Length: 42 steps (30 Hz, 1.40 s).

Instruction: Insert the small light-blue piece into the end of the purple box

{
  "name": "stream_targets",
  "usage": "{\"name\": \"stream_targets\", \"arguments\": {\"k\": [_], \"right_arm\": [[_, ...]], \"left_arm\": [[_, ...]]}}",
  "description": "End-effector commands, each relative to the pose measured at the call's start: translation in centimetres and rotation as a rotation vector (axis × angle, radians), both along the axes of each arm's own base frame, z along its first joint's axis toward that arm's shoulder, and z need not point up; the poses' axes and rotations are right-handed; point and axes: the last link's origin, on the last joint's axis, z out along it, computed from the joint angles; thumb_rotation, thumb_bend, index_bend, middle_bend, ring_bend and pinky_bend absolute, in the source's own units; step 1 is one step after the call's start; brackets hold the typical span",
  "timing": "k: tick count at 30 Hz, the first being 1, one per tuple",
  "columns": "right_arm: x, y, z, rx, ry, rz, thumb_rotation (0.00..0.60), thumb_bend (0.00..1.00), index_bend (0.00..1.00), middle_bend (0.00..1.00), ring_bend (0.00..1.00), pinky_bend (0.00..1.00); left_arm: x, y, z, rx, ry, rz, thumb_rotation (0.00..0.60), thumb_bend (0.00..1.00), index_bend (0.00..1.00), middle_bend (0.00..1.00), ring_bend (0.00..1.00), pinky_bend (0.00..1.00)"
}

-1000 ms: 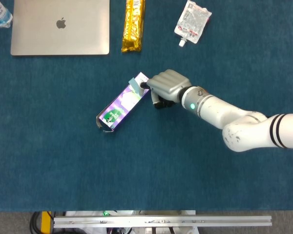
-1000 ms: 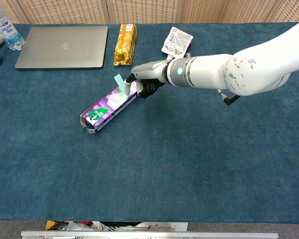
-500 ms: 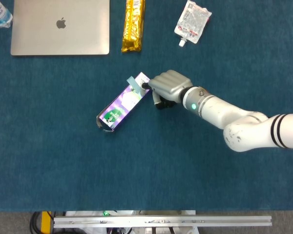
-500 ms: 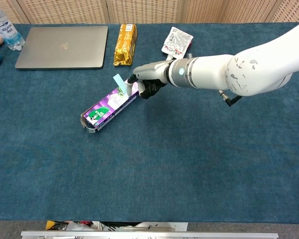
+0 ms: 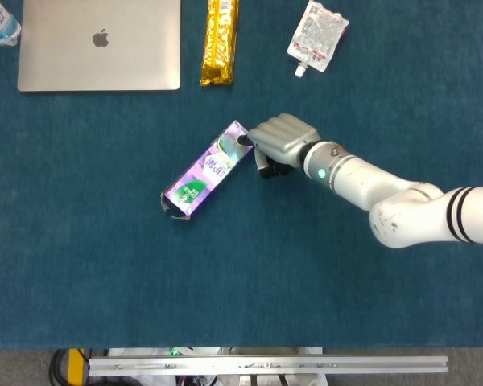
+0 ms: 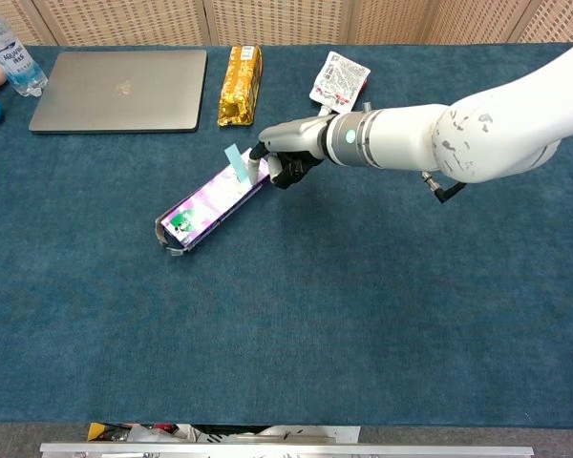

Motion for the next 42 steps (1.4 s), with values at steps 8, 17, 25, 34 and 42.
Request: {"name": "stream_targets", "arguments": {"k": [8,17,25,34,42], "right_arm": [[0.2,-0.2,0.1,-0.007,-0.02,-0.005,0.465,1.0,0.29,1.0,1.0,1.0],[0.3,-0.4,-0.2,-0.008,-0.024,-0.012,0.465,1.0,0.29,1.0,1.0,1.0],[0.6,-0.1,-0.3,0.008,-0.045,-0.018,0.464,1.0,0.29,1.0,1.0,1.0],[0.5,-0.5,-1.1,-0.001,-0.035,-0.02,0.465,1.0,0.29,1.0,1.0,1.0],[0.8,-0.1,-0.5,0.004,-0.063,-0.026,0.464,1.0,0.29,1.0,1.0,1.0]], "left_arm": [[0.1,0.0,0.0,-0.001,0.001,0.001,0.6,0.36,0.19,0.19,0.16,0.12],[0.0,0.0,0.0,-0.001,0.001,0.003,0.6,0.36,0.19,0.19,0.16,0.12],[0.1,-0.1,0.0,-0.001,0.001,0.002,0.6,0.36,0.19,0.19,0.16,0.12],[0.0,-0.2,0.2,0.002,0.002,0.008,0.6,0.36,0.19,0.19,0.16,0.12],[0.1,-0.1,0.2,0.005,0.0,0.001,0.6,0.36,0.19,0.19,0.16,0.12]]}}
